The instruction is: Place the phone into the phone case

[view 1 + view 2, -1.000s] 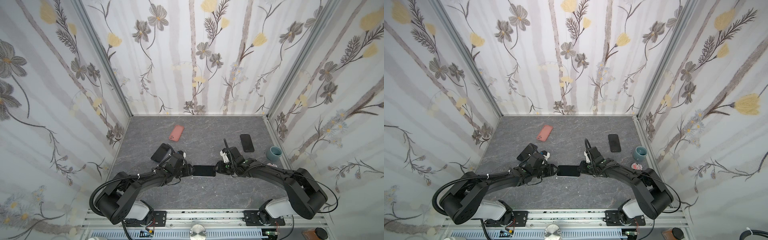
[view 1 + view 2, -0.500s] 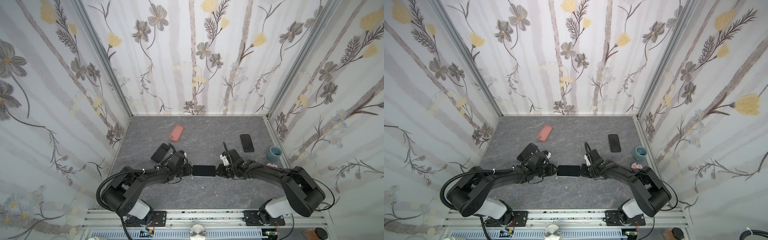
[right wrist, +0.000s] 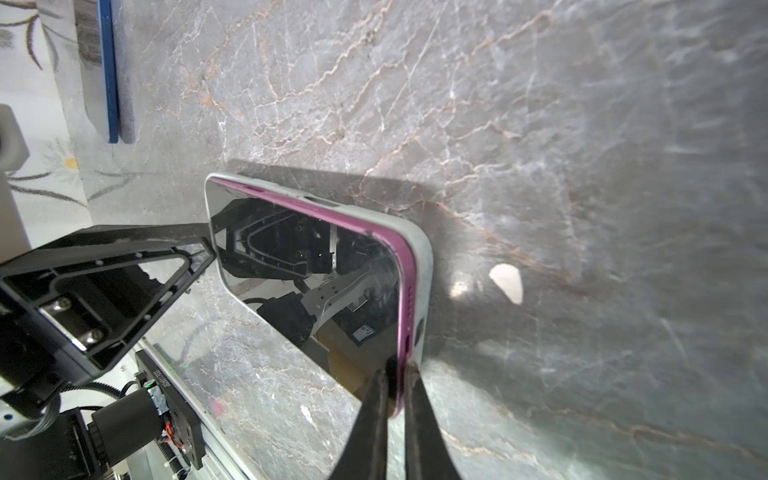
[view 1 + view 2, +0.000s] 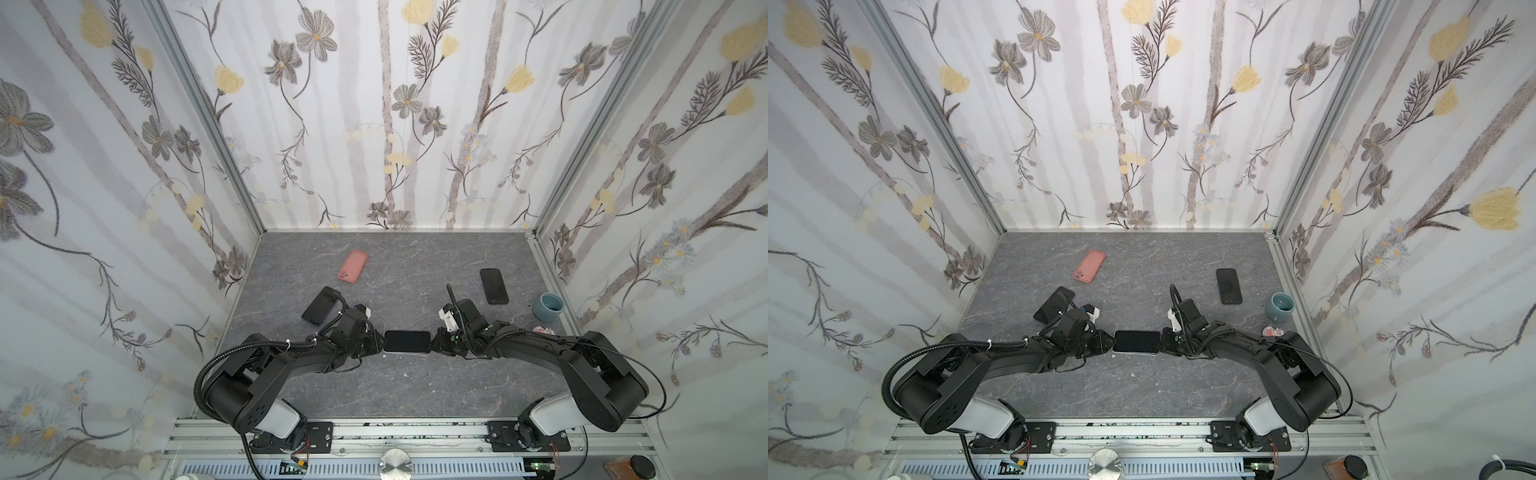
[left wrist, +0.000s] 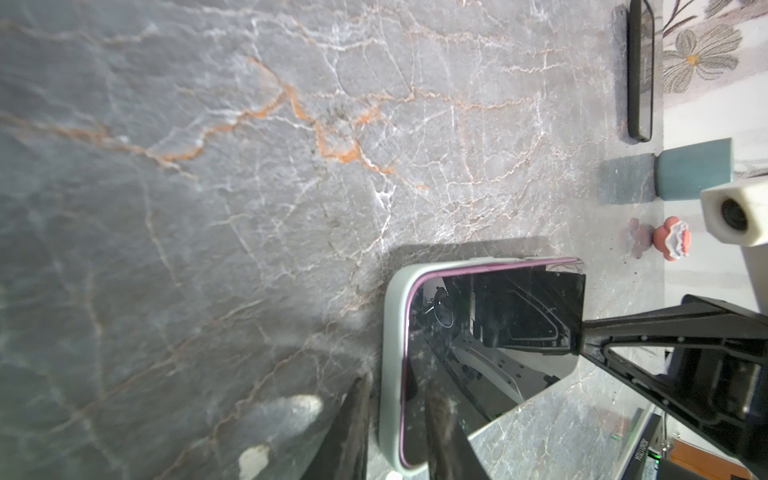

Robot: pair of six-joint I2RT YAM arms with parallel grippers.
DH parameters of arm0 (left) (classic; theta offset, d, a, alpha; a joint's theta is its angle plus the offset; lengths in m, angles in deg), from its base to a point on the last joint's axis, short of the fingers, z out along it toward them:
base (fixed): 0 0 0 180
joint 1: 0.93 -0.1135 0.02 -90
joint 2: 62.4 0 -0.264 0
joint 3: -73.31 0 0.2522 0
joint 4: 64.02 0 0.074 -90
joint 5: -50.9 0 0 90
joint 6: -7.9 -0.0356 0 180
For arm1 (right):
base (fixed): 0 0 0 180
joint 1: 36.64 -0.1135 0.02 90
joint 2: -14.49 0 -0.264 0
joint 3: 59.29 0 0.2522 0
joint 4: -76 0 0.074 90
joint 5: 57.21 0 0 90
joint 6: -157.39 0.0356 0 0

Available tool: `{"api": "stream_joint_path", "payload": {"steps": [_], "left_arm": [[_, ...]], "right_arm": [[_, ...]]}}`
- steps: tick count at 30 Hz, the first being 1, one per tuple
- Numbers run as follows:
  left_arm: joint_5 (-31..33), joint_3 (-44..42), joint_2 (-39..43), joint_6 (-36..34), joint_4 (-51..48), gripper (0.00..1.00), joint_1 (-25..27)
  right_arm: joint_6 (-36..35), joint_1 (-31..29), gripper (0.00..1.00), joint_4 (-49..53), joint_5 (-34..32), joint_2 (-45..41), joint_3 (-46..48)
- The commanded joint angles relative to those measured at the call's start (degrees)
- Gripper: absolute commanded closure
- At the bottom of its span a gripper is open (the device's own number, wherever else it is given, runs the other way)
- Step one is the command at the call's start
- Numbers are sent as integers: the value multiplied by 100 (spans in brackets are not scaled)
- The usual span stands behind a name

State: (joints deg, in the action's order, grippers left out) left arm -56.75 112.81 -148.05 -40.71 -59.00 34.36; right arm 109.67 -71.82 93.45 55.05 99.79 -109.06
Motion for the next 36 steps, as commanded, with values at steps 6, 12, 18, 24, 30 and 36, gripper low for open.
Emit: {"api": "stream_joint_path", "payload": {"steps": [6, 12, 18, 24, 30, 36], "left_arm": [[-251, -262, 33, 466, 159, 73, 17], [-404, -308, -25, 602, 266, 74, 51], [-292, -378, 82, 638, 270, 75, 145], [-51, -530, 38, 507, 220, 75, 161], [214, -572, 57, 285, -13, 76, 163], [297, -564, 53, 164, -125, 76, 158]], "right_arm": [[242, 1, 90, -454, 337, 35, 106], [342, -12, 91, -645, 561, 134, 151], [378, -49, 94, -661, 578, 154, 138], [267, -55, 93, -398, 421, 211, 79], [-55, -62, 88, 253, 49, 207, -133], [-110, -85, 89, 412, -29, 198, -193]]}}
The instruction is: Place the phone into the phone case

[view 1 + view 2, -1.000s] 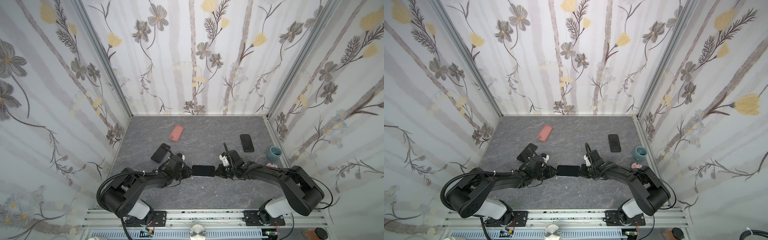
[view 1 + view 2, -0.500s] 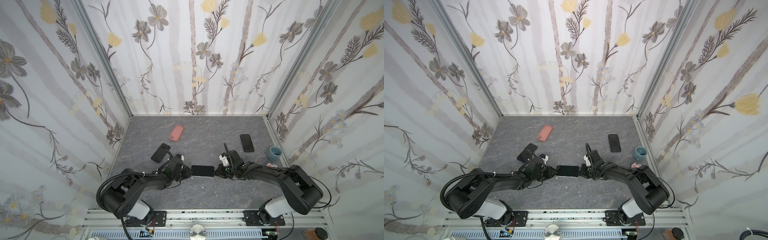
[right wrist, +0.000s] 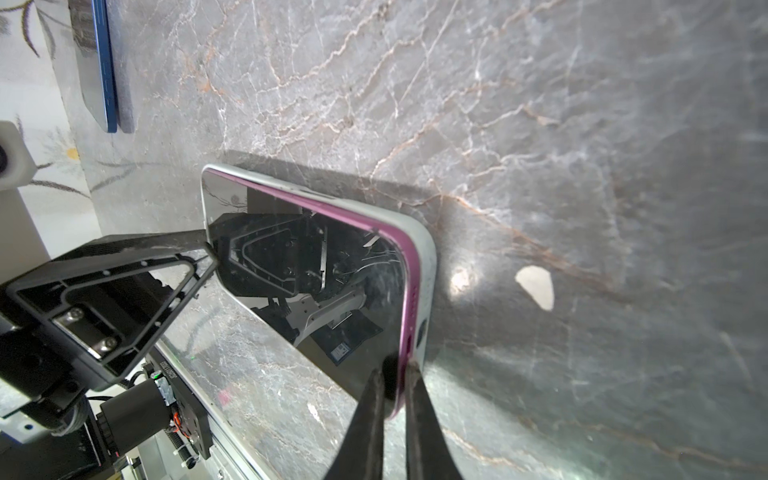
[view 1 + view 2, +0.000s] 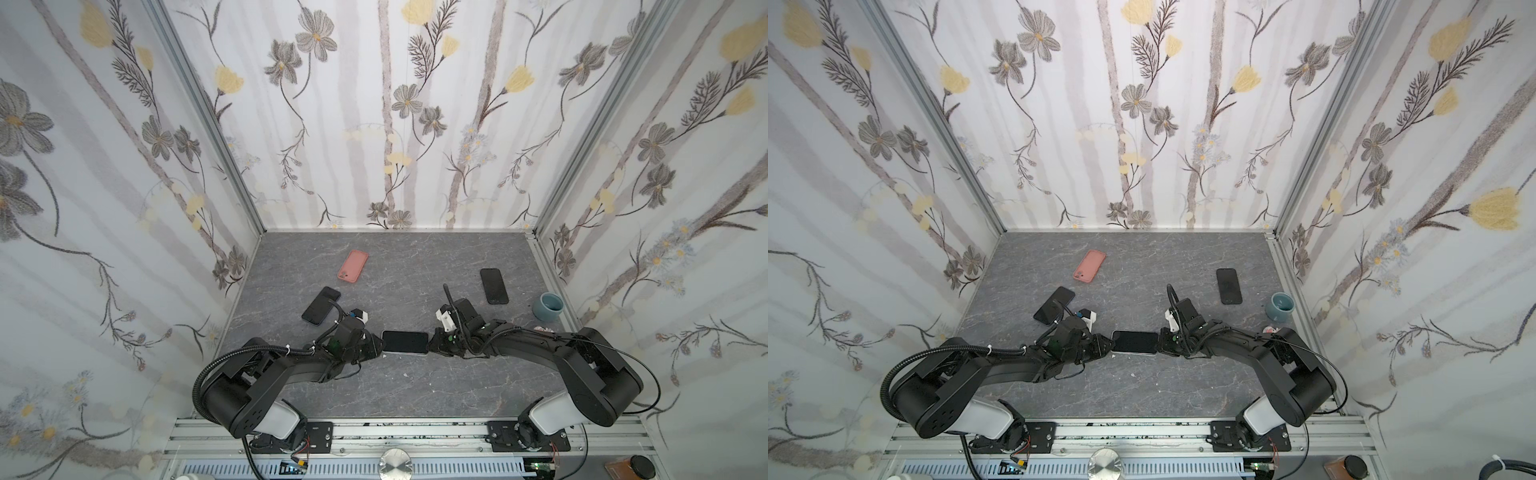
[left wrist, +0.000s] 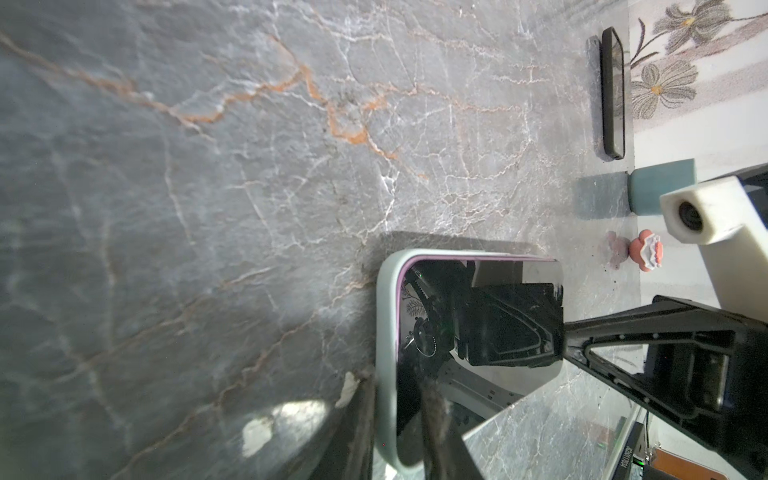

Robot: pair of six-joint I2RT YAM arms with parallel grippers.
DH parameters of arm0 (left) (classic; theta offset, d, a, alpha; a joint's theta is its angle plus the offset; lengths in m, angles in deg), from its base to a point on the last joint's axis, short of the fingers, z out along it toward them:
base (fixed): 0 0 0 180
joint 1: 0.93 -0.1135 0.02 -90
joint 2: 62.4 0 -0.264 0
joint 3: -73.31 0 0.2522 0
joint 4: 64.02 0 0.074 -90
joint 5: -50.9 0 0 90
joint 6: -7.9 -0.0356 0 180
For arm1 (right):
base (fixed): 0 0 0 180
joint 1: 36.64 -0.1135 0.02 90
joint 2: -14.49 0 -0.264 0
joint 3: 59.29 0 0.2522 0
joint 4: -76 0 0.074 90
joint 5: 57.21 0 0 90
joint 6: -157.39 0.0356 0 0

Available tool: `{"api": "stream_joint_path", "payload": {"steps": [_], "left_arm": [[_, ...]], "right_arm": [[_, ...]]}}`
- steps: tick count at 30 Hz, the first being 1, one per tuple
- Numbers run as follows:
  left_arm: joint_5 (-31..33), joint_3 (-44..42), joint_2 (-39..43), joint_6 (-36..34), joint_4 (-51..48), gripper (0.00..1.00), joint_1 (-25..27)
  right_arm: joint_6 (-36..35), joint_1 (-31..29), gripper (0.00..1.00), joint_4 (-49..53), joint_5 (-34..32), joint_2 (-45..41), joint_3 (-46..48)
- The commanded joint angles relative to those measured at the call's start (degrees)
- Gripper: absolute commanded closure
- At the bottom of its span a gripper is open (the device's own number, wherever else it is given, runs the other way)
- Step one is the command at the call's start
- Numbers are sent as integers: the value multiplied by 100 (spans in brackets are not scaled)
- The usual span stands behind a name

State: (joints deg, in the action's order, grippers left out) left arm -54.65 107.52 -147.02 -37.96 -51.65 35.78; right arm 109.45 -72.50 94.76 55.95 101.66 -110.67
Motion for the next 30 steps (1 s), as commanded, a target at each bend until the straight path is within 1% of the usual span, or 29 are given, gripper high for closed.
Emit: {"api": "stream_joint_path", "payload": {"steps": [1, 6, 10, 11, 14, 19, 29, 30], "left_arm": [[94, -38, -42, -121, -872, 76, 20], [131, -50, 29, -151, -954, 77, 21], [166, -43, 51, -186, -963, 77, 19], [170, -34, 50, -195, -961, 77, 16], [158, -7, 50, -195, -974, 77, 13], [158, 12, 17, -231, -983, 77, 16], [116, 1, -13, -195, -947, 77, 11], [123, -10, 2, -195, -952, 77, 18]], "right_arm": [[-101, -27, 90, 289, -118, 25, -37], [-152, -115, 90, 413, -183, 142, -115], [-283, -200, 91, 797, -531, 363, -249], [-317, -215, 93, 910, -648, 388, -278], [-362, -255, 94, 1070, -791, 657, -292], [-415, -387, 92, 1342, -1096, 866, -358], [-492, -630, 92, 1796, -1540, 1280, -509], [-497, -642, 92, 1831, -1593, 1283, -693]]}}
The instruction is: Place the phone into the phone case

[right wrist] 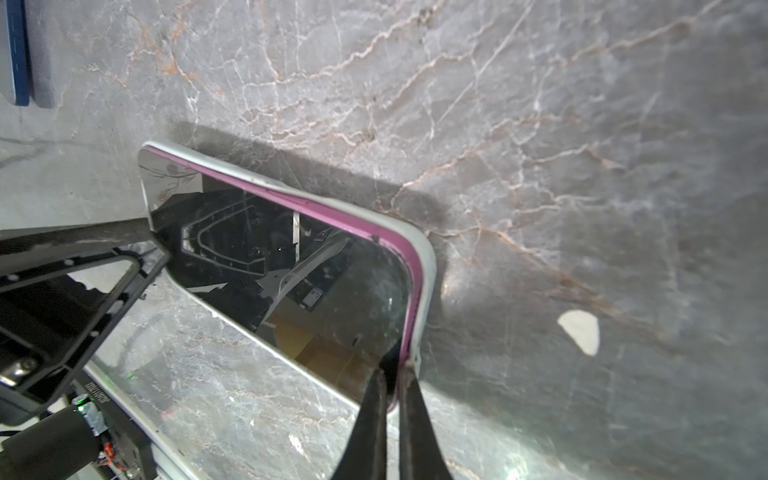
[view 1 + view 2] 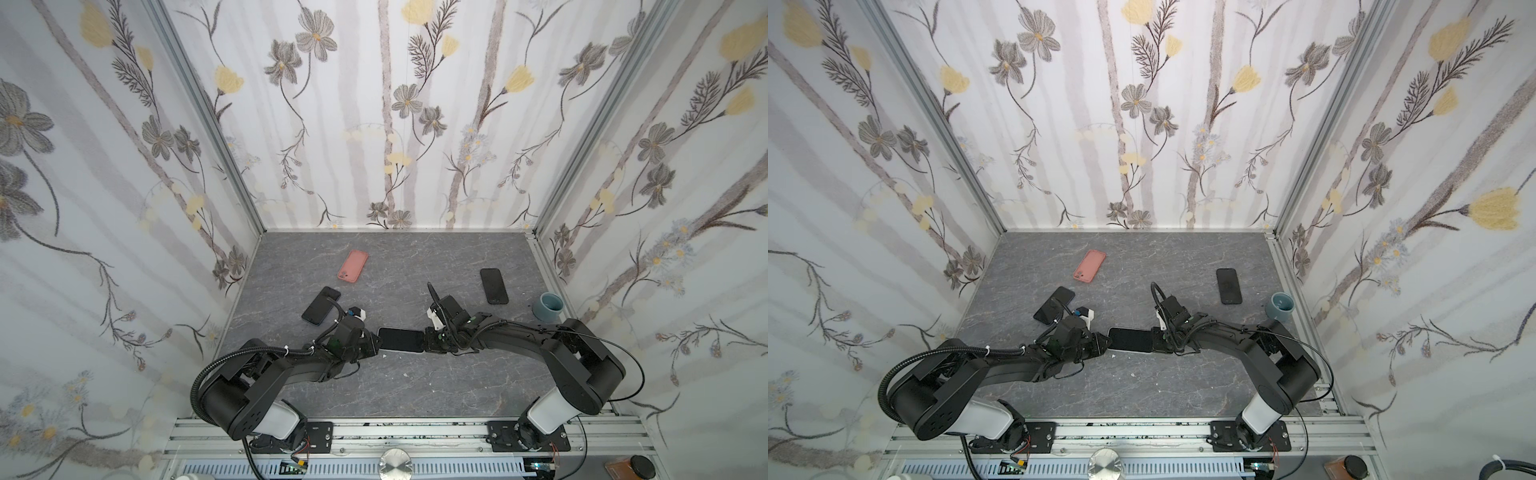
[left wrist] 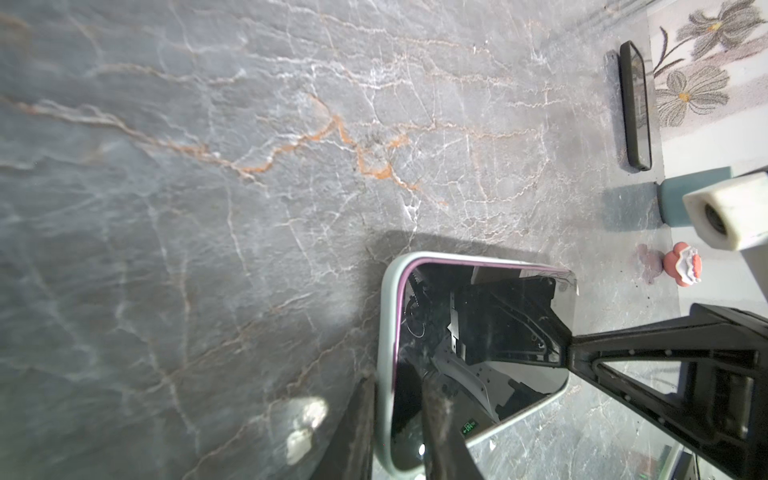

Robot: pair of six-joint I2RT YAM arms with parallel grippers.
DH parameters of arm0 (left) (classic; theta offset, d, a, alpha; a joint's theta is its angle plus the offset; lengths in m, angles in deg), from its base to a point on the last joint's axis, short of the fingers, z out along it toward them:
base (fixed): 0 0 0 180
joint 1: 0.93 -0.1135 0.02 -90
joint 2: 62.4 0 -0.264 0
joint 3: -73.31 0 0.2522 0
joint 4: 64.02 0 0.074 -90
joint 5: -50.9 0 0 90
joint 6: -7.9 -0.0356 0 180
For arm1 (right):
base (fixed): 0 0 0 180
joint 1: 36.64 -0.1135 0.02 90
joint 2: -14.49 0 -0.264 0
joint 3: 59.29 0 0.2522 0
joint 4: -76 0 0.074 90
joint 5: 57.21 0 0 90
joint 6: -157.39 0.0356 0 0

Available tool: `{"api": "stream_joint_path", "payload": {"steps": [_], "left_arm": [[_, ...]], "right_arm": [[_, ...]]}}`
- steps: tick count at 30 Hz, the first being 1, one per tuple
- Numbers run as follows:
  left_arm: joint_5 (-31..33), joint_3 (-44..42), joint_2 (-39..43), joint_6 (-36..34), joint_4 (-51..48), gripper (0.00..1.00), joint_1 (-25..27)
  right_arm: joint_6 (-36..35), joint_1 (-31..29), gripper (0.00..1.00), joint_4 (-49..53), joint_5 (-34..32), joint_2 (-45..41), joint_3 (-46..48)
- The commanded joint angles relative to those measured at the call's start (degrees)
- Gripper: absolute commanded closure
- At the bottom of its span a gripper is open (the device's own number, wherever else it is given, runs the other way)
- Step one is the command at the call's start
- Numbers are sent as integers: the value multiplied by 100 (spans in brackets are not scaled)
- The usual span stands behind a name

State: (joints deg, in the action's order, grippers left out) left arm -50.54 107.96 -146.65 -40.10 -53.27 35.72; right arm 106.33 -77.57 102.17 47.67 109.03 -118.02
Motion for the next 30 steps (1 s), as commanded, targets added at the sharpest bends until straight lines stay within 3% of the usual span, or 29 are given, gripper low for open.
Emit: {"api": "stream_joint_path", "payload": {"steps": [1, 11, 16, 22, 30], "left_arm": [[-282, -70, -22, 19, -790, 77, 21], [-196, 23, 244, 19, -889, 77, -8], [-135, 72, 462, -14, -1002, 76, -51], [-191, 156, 547, -147, -1143, 68, -93], [-27, 473, 868, -341, -1381, 66, -214]], "right_arm": [[-180, -152, 92, 1130, -809, 545, -6], [-145, -284, 89, 1302, -836, 69, -661], [-150, -303, 83, 1405, -1022, -213, -829], [-136, -308, 80, 1338, -1020, -406, -779], [-214, -302, 79, 1153, -837, -375, -909]]}}
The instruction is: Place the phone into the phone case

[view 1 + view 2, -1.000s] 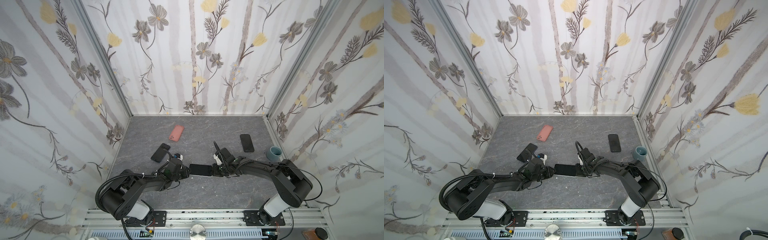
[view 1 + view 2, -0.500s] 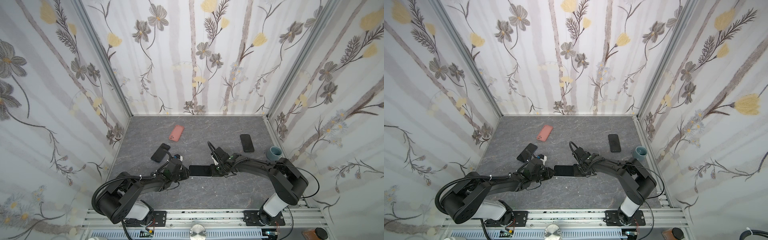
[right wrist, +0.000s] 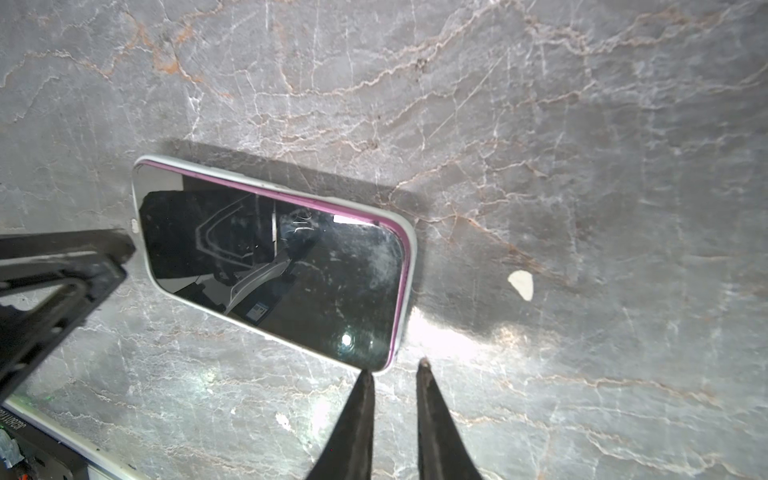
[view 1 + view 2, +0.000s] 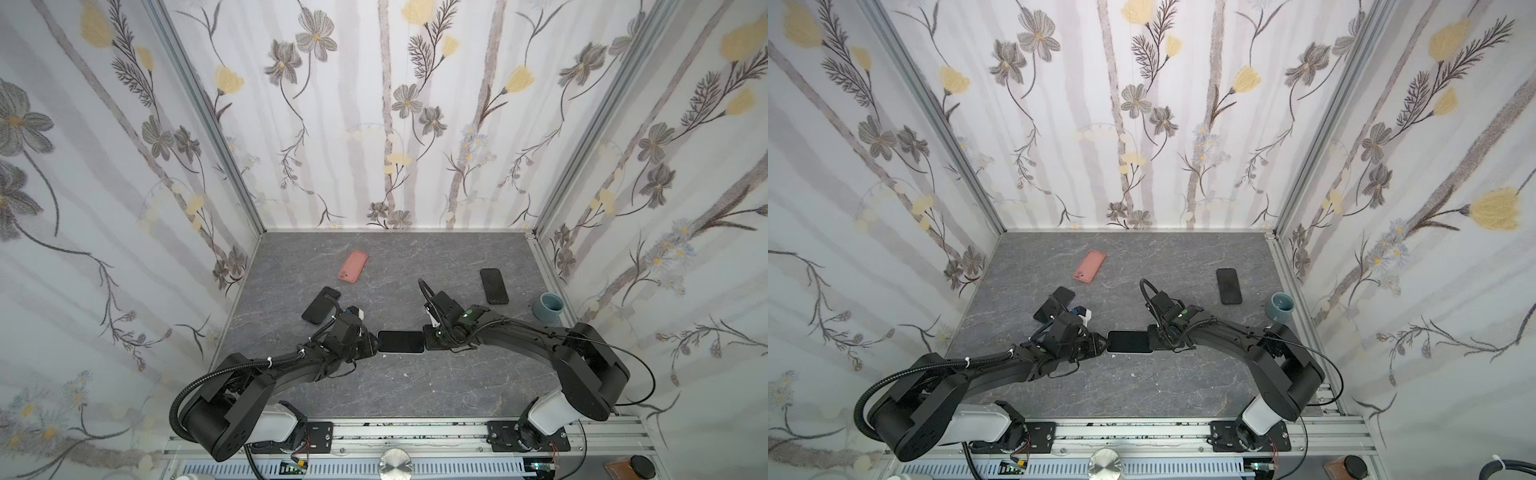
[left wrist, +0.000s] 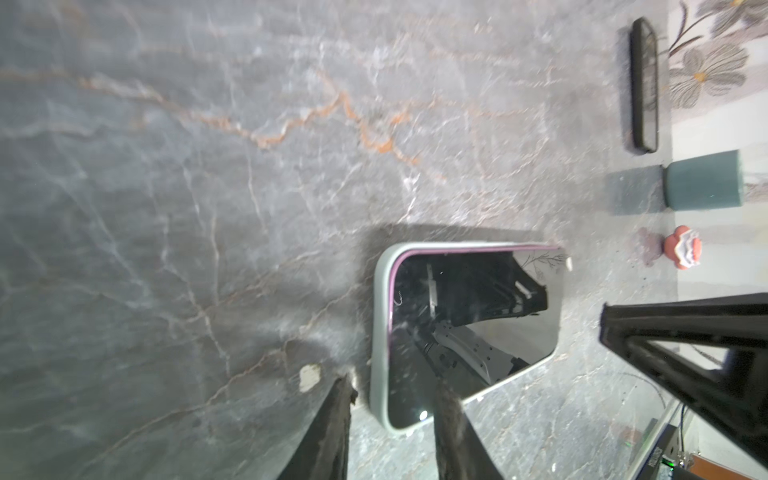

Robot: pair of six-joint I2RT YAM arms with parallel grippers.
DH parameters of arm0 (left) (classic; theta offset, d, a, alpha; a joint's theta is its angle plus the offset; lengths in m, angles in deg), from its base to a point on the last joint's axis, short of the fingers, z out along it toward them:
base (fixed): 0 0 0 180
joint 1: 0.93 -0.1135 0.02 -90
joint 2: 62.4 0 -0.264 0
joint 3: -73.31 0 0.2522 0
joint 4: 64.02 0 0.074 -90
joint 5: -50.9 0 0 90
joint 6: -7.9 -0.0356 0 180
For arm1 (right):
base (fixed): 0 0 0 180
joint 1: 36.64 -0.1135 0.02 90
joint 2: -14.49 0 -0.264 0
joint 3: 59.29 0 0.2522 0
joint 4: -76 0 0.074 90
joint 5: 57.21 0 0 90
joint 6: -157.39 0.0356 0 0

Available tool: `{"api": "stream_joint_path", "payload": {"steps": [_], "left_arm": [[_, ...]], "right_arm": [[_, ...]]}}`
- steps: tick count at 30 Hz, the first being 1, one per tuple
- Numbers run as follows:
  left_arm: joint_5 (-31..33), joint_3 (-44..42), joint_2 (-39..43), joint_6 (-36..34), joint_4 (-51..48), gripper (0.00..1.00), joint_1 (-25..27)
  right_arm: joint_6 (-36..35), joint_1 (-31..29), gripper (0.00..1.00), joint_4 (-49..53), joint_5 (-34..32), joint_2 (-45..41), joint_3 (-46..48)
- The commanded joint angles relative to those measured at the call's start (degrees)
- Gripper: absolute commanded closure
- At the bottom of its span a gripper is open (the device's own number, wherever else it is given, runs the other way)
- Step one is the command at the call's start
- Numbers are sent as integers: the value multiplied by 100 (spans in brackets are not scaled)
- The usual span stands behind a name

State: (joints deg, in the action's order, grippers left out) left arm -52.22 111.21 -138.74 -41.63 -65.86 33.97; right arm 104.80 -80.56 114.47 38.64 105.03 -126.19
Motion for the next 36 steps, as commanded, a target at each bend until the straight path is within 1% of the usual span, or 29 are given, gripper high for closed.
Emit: {"api": "stream_joint_path", "payload": {"steps": [1, 5, 8, 13, 21, 36], "left_arm": [[167, 238, 80, -250, -186, 65, -74], [179, 549, 69, -490, -328, 64, -231], [155, 692, 40, -610, -375, 62, -337], [57, 774, -60, -705, -339, 61, -486], [-120, 836, -123, -885, -513, 61, -707], [-378, 1049, -373, -952, -608, 61, -790]], "right_arm": [[-87, -3, 79, -80, 68, 41, -139], [-215, -2, 78, -103, 55, 45, -297], [-320, 6, 76, -84, 46, 331, -408], [-509, 11, 75, 139, 54, 633, -685], [-613, 15, 72, 148, 56, 776, -904], [-866, 35, 69, 386, -30, 955, -1263]]}}
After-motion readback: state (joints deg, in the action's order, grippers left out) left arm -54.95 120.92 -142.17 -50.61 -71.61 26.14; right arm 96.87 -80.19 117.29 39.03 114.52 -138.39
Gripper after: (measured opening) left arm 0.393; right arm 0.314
